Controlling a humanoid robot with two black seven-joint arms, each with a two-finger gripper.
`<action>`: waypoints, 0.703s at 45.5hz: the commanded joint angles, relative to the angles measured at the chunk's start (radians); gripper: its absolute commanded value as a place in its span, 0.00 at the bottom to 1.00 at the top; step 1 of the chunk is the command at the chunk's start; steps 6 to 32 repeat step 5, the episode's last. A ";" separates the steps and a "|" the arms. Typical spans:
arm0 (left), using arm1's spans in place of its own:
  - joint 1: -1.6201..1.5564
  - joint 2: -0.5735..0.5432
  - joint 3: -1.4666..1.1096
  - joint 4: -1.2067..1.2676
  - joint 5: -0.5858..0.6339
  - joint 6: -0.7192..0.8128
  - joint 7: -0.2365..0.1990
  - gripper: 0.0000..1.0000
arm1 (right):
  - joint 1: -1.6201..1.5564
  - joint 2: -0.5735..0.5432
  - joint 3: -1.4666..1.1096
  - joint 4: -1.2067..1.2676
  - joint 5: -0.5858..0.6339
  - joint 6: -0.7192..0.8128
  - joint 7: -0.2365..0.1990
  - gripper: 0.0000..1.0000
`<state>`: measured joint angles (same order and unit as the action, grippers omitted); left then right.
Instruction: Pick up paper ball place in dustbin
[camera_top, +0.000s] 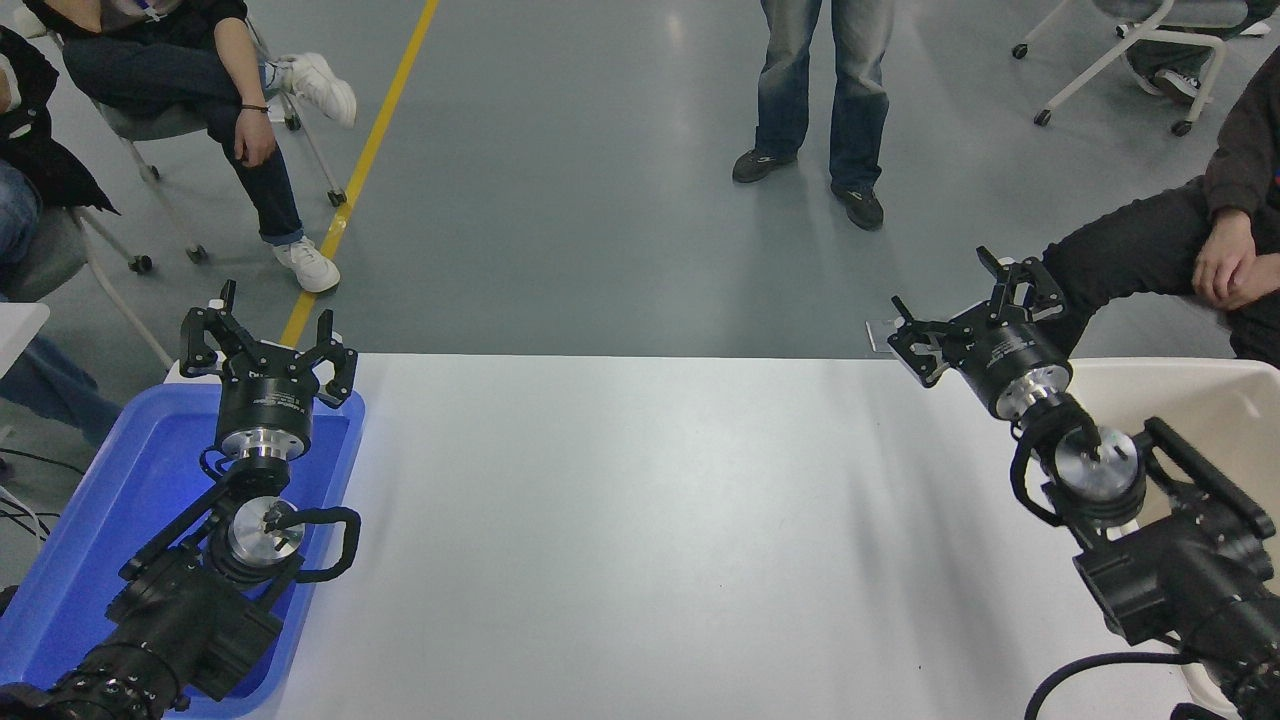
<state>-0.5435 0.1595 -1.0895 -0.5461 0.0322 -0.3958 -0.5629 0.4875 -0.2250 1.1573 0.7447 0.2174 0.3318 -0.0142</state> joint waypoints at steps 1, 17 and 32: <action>0.000 0.000 -0.001 0.000 0.000 0.000 0.000 0.99 | -0.076 0.026 -0.001 -0.007 0.040 0.096 0.002 1.00; 0.000 0.000 -0.001 0.000 0.000 0.000 0.000 0.99 | -0.087 0.024 -0.001 -0.012 0.040 0.111 0.002 1.00; 0.000 0.000 -0.001 0.000 0.000 0.000 0.000 0.99 | -0.087 0.024 -0.001 -0.012 0.040 0.111 0.002 1.00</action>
